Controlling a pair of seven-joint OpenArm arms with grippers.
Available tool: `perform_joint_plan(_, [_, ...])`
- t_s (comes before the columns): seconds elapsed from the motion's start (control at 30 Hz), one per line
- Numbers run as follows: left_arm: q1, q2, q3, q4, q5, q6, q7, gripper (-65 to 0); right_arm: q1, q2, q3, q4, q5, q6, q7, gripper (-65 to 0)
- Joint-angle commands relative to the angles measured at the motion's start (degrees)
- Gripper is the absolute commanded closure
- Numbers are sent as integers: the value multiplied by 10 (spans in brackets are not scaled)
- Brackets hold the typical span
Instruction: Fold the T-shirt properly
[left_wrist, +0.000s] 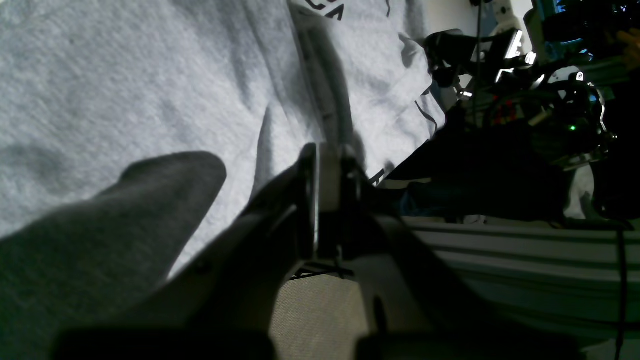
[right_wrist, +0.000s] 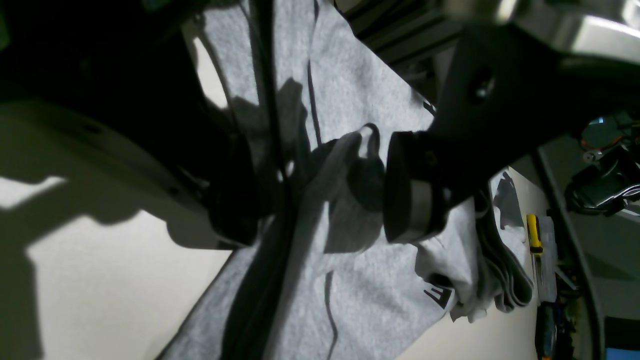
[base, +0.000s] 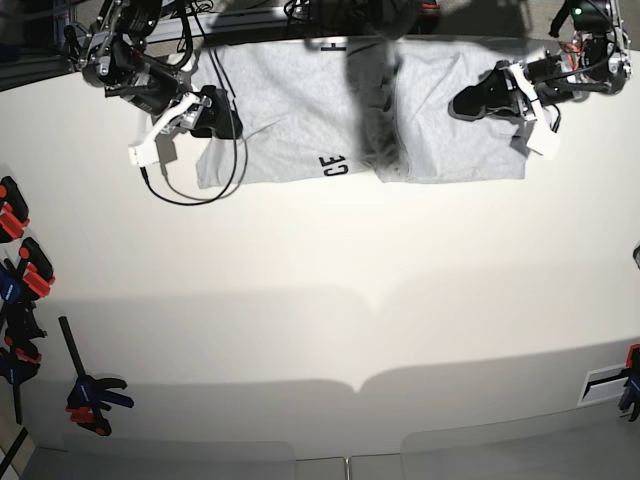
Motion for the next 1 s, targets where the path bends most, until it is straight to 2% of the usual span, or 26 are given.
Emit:
perform_joint_plan(0.0, [-2,-8,-5,9,-15,-3,-9,0,-1,-1,-1,3,-25,-9,-26,-392])
perform_joint_plan(0.2, [-1,-8,-5,9,-15,-3,-9,0,-1,-21,-1,11,-27,-16,-47,-391])
perform_joint_plan(0.33, [-1,-8,-5,9,-15,-3,-9,0,0,-22,8,50,-33,-42,-34,-391])
perform_joint_plan(0.53, [-1,-8,-5,9,-15,-3,-9,0,-1,-22,51,89,-37,-50,-21,-390])
perform_joint_plan(0.67, [-2,-8,-5,9,-15,-3,-9,0,-1,-46,51,88,-114,-75,-12,-390])
perform_joint_plan(0.87, [-1,-8,-5,9,-15,-3,-9,0,-3,-85,18,88,-127,-84,-13,-390])
perform_joint_plan(0.97, [-1,-8,-5,9,-15,-3,-9,0,-8,-95,-13,88,-160,-96,-12,-390])
